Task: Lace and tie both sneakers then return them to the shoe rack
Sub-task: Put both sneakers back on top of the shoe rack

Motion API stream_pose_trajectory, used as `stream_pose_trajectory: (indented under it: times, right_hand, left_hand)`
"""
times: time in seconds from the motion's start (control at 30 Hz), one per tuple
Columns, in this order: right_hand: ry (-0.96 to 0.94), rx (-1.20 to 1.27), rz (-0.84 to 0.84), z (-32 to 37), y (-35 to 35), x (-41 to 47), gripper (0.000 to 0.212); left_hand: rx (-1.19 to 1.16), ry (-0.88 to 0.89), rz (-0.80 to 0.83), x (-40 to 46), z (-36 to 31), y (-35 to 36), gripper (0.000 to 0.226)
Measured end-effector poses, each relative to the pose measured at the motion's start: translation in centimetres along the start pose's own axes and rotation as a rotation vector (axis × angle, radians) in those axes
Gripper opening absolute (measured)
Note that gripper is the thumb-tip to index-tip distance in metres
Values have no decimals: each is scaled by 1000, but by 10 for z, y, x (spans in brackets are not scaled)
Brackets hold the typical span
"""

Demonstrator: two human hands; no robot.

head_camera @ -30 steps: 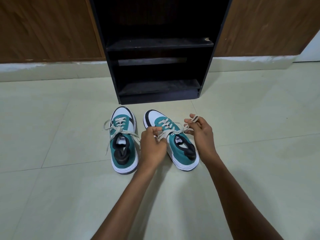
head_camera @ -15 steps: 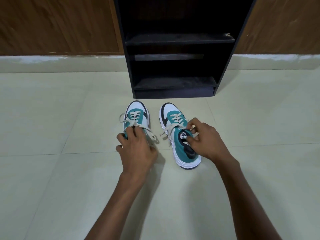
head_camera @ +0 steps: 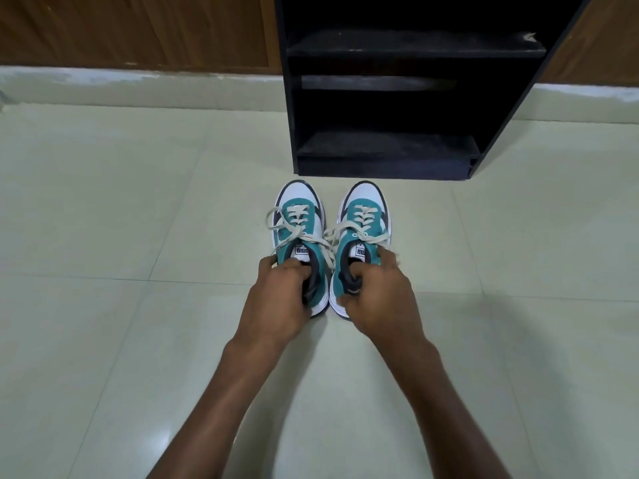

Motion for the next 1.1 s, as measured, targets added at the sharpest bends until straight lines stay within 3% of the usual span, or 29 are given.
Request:
stream_pose_trajectory:
  times: [0.17,0.3,0.47,0.7,0.87,1.1]
  right_hand:
    - [5,66,-38,10,-30,-18,16]
    - [-7,122,-58,40,-79,-35,32]
    - [26,152,-59,108,-187,-53,49]
    - [-40,179,-126,198,-348,-48,36]
    - [-74,134,-117,223,-398,4,37]
    - [-57,84,-89,230,-389,106,42]
  left_hand:
    - [-92,-17,48,-11,-21,-43,22]
    - [-106,-24,24,-18,-47,-102,39]
    - [-89,-31,-18,-24,-101,-221,47]
    - [-46,-26,-24,-5,-176,-382,45]
    - [-49,-28,-19,46,-196,-428,42]
    - [-70,-5,0,142,-170,-429,51]
Point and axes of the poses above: each hand's wrist, its own x-axis towards the middle knuckle, its own y-axis out of the palm, z = x × y, the point moved 2 cm from there along x, towards the middle knuckle, and after that the axes turned 11 degrees about x, right-handed, at the moved point
